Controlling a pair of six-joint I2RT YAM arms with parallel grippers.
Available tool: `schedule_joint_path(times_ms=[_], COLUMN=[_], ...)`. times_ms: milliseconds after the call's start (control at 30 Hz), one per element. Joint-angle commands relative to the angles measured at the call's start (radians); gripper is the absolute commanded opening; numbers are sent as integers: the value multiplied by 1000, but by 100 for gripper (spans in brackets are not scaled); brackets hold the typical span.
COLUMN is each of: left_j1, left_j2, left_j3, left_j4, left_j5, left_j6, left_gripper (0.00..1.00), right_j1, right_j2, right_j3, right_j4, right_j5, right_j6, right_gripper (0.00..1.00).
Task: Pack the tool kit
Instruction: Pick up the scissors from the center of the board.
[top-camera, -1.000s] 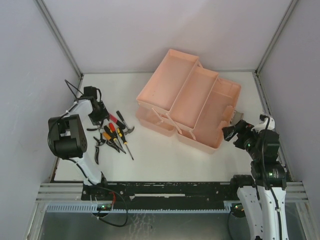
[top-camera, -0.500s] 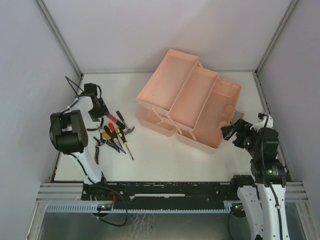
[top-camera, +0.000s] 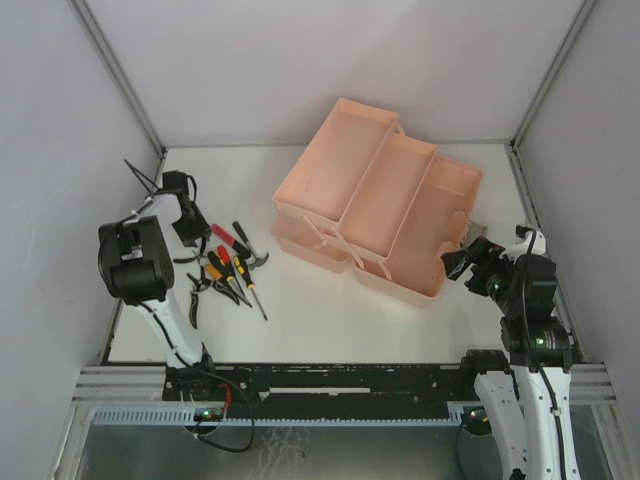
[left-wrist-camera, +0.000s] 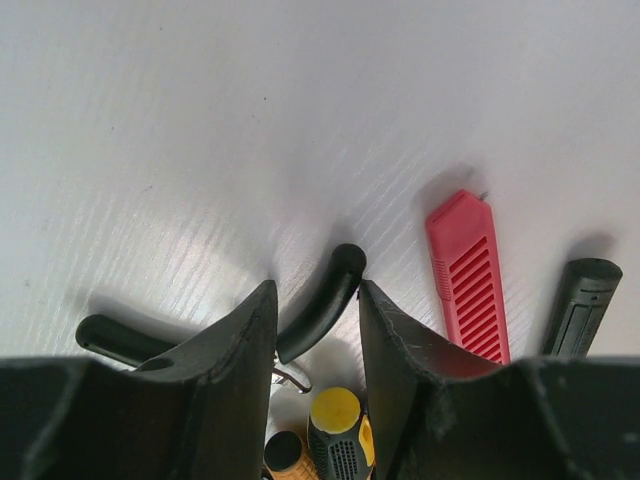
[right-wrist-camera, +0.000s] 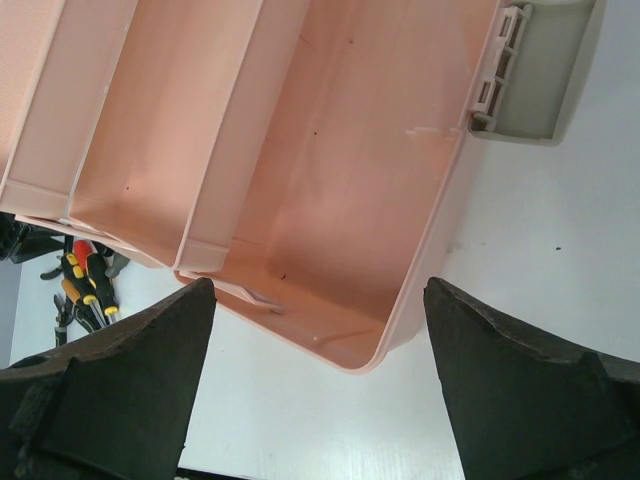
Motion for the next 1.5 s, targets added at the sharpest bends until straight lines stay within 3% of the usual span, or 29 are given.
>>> schedule_joint_path(times_ms=[0, 367, 567, 800, 900, 1300, 1467], left_j1=[3, -44, -44, -38, -37, -108, -184], left_j2=[2, 15, 22, -15, -68, -426, -546], left_j3=[-13, -10, -18, -38, -48, -95, -112], left_j4=[9, -41, -18, 2, 13, 12, -29], left_j5=[-22, -105, -29, -72, -126, -232, -205], left_j6=[-11, 20, 19, 5, 9, -1, -18], left_gripper=[42, 42, 25, 10, 1, 0, 0], right_j1=[0, -1, 0, -1, -3, -2, -2], right_j2=[6, 16, 17, 18, 16, 20, 13], right_j3=[-2, -1, 0, 0, -1, -3, -27], right_j4=[42, 42, 41, 40, 37, 43, 104], right_j5=[3, 5, 3, -2, -2, -26, -183], right_j6=[-25, -23, -22, -23, -24, -8, -25], right_gripper=[85, 85, 85, 85, 85, 85, 86])
